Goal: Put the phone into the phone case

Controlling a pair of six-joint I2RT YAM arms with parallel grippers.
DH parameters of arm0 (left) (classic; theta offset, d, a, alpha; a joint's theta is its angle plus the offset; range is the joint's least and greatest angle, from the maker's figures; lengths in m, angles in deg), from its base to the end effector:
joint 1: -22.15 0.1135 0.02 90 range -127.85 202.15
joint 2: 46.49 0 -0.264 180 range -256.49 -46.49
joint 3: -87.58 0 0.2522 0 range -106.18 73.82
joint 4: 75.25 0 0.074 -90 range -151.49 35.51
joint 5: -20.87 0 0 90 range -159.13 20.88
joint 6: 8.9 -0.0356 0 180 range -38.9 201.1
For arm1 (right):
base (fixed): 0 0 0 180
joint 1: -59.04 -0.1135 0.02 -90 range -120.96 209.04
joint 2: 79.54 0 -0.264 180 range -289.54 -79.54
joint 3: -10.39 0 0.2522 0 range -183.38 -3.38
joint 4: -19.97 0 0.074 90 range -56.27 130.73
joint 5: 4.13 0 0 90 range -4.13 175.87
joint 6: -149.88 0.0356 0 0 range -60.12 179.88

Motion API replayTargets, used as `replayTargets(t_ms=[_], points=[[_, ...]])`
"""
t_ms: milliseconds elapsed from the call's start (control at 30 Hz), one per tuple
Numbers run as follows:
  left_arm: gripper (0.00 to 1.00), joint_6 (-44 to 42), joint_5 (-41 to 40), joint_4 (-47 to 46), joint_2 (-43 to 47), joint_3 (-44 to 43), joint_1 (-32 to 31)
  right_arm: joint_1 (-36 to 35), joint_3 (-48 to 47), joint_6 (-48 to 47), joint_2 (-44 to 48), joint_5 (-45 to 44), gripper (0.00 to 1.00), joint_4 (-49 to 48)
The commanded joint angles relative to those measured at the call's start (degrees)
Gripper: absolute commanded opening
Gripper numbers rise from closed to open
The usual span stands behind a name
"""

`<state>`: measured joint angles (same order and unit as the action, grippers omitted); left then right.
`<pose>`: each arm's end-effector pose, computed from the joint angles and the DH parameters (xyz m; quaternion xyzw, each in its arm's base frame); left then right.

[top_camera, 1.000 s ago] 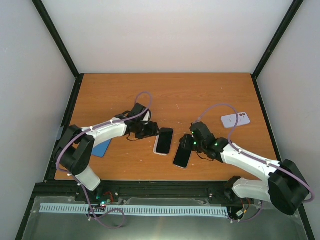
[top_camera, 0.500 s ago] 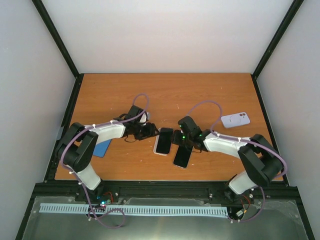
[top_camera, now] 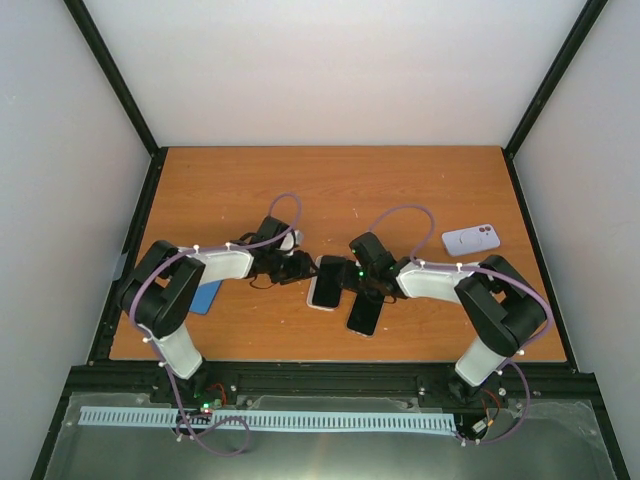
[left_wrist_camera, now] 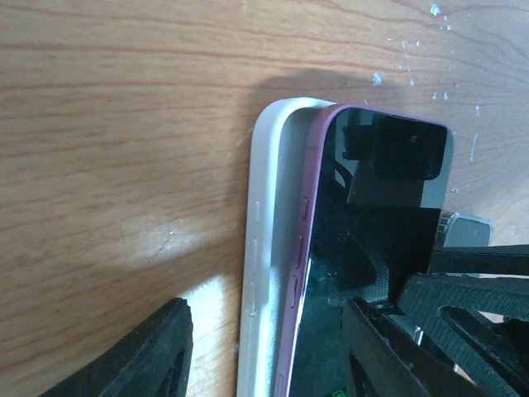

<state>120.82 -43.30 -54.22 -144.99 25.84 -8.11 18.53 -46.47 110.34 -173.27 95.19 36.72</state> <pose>0.2665 -0.1734 0.1339 -0.0154 0.9384 -0.3310 0.0984 0.2271 0.2016 0.1378 0.0568 0.9455 0.2760 0.1631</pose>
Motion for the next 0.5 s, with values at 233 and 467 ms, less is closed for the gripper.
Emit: replayTargets(t_ms=[233, 467], points=[[0.35, 0.42, 4.22, -5.02, -0.75, 2.89, 0.11, 0.17, -1.14, 2.23, -1.12, 4.31, 0.21, -2.89], [0.29, 2.97, 7.56, -8.49, 0.56, 5.6, 0.05, 0.17, -0.08, 4.78, -0.99, 7.59, 0.2, -5.75]])
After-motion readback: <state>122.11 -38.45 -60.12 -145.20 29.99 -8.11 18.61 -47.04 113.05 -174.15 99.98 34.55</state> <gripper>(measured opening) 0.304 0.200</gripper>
